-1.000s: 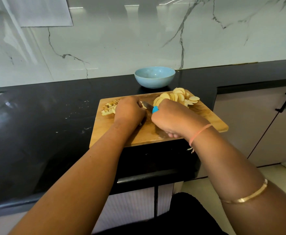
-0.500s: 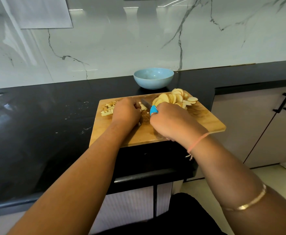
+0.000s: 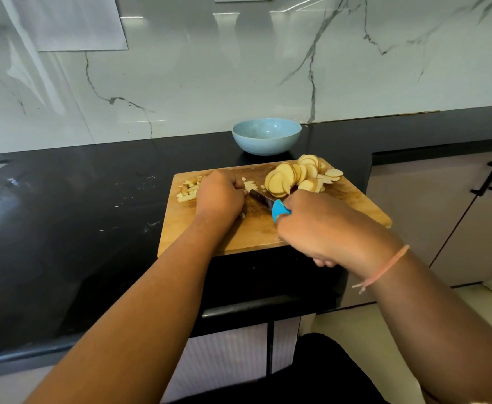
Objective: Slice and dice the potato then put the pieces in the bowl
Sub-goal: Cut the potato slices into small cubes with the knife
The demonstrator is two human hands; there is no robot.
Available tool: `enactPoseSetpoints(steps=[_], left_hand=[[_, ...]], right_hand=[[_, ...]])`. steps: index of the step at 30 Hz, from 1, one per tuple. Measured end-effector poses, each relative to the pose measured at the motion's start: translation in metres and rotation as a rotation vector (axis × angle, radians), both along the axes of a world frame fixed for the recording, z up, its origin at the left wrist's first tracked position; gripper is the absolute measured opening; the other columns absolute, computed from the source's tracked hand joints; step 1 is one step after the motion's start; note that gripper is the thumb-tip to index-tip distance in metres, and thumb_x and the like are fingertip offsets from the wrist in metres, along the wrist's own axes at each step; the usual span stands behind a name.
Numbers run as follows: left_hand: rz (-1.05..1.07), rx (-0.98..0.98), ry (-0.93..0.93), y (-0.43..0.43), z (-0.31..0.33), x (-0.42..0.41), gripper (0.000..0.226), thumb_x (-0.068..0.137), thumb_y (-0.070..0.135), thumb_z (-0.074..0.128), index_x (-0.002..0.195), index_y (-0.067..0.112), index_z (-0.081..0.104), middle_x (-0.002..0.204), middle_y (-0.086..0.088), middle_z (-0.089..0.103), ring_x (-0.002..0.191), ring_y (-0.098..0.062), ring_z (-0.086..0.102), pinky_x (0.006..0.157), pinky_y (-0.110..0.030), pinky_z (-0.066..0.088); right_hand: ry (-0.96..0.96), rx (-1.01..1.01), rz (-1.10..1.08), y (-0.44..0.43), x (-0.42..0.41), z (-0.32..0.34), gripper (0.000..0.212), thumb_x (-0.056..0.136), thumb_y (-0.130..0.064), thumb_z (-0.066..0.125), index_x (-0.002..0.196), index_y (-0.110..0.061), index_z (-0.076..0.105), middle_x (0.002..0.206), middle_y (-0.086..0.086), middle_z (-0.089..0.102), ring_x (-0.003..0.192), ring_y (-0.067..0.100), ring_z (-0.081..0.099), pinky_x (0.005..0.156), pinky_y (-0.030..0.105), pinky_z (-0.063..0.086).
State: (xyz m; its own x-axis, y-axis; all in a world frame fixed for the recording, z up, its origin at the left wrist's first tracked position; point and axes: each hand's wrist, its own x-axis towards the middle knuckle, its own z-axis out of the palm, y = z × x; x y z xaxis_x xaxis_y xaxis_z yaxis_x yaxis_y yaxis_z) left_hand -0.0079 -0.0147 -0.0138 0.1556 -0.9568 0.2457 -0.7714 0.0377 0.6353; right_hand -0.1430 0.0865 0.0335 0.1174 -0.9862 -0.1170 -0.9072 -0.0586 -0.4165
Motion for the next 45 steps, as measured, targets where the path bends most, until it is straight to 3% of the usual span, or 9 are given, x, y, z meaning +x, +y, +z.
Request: enactPoseSetpoints(steps=[9, 15, 20, 23, 26, 32, 34, 40, 45], left_hand=[[-0.02, -0.008, 0.01, 0.006, -0.001, 0.005, 0.028, 0.094, 0.01, 0.058, 0.121, 0.013, 0.065, 0.117, -0.003, 0.067, 0.096, -0.014, 0.064, 0.085, -0.021, 0.048], [0.012, -0.078, 0.046, 0.005, -0.004, 0.006, 0.025, 0.088, 0.003, 0.061, 0.096, 0.018, 0.044, 0.09, 0.002, 0.056, 0.083, -0.01, 0.054, 0.057, -0.013, 0.037], [0.002, -0.083, -0.033, 0.006, -0.001, 0.004, 0.018, 0.09, 0.002, 0.057, 0.089, 0.019, 0.05, 0.085, 0.005, 0.054, 0.068, -0.007, 0.048, 0.05, -0.014, 0.034], [-0.012, -0.074, -0.055, 0.007, 0.0, 0.002, 0.02, 0.091, 0.002, 0.054, 0.082, 0.02, 0.056, 0.086, 0.006, 0.058, 0.07, -0.006, 0.051, 0.061, -0.014, 0.038], [0.005, -0.057, -0.058, 0.006, 0.001, 0.001, 0.016, 0.092, 0.004, 0.054, 0.084, 0.016, 0.061, 0.092, 0.0, 0.063, 0.083, -0.013, 0.059, 0.071, -0.022, 0.046], [0.03, -0.092, -0.044, 0.004, -0.006, 0.003, 0.018, 0.092, 0.01, 0.06, 0.103, 0.013, 0.073, 0.112, -0.004, 0.067, 0.09, -0.015, 0.064, 0.087, -0.028, 0.054], [0.025, -0.083, -0.065, 0.004, -0.006, 0.003, 0.021, 0.093, 0.012, 0.059, 0.11, 0.014, 0.071, 0.114, -0.004, 0.068, 0.092, -0.014, 0.064, 0.088, -0.023, 0.051], [0.047, -0.076, -0.078, 0.005, -0.003, 0.003, 0.035, 0.094, 0.008, 0.053, 0.127, 0.018, 0.06, 0.101, -0.001, 0.066, 0.085, -0.013, 0.061, 0.073, -0.022, 0.052], [0.055, -0.106, -0.027, 0.003, -0.006, 0.003, 0.036, 0.09, 0.005, 0.056, 0.124, 0.016, 0.052, 0.088, 0.001, 0.062, 0.074, -0.008, 0.052, 0.051, -0.013, 0.033]], right_hand=[[-0.072, -0.07, -0.053, -0.021, 0.01, -0.003, 0.032, 0.092, -0.023, 0.04, 0.121, -0.015, 0.051, 0.068, 0.006, 0.059, 0.045, 0.014, 0.053, 0.049, 0.027, 0.048], [-0.062, -0.024, -0.05, -0.036, 0.025, -0.003, 0.013, 0.09, -0.021, 0.04, 0.1, -0.014, 0.045, 0.063, 0.005, 0.057, 0.042, 0.013, 0.051, 0.043, 0.02, 0.042], [-0.052, -0.029, -0.037, -0.036, 0.028, -0.007, 0.023, 0.091, -0.024, 0.04, 0.112, -0.016, 0.047, 0.065, 0.004, 0.054, 0.048, 0.014, 0.05, 0.052, 0.026, 0.047], [-0.024, -0.064, -0.016, -0.025, 0.027, -0.013, 0.032, 0.094, -0.027, 0.04, 0.122, -0.015, 0.049, 0.07, 0.0, 0.048, 0.066, 0.019, 0.053, 0.068, 0.034, 0.051], [-0.009, -0.065, 0.005, -0.008, 0.021, -0.013, 0.033, 0.096, -0.027, 0.04, 0.125, -0.016, 0.049, 0.077, -0.001, 0.049, 0.078, 0.022, 0.057, 0.069, 0.034, 0.05], [-0.019, -0.067, -0.013, 0.001, 0.0, -0.005, 0.032, 0.094, -0.025, 0.04, 0.123, -0.016, 0.05, 0.072, 0.002, 0.057, 0.05, 0.013, 0.053, 0.048, 0.025, 0.044], [-0.05, -0.107, -0.029, -0.001, 0.0, -0.007, 0.034, 0.096, -0.029, 0.039, 0.125, -0.016, 0.05, 0.076, 0.001, 0.056, 0.054, 0.013, 0.051, 0.051, 0.026, 0.045], [-0.116, -0.089, -0.02, -0.008, 0.009, -0.01, 0.036, 0.097, -0.028, 0.038, 0.129, -0.017, 0.048, 0.081, 0.001, 0.055, 0.063, 0.014, 0.051, 0.06, 0.028, 0.048], [-0.107, -0.053, -0.036, -0.016, 0.021, -0.011, 0.035, 0.093, -0.025, 0.04, 0.125, -0.016, 0.05, 0.076, 0.003, 0.055, 0.07, 0.02, 0.059, 0.069, 0.034, 0.054]])
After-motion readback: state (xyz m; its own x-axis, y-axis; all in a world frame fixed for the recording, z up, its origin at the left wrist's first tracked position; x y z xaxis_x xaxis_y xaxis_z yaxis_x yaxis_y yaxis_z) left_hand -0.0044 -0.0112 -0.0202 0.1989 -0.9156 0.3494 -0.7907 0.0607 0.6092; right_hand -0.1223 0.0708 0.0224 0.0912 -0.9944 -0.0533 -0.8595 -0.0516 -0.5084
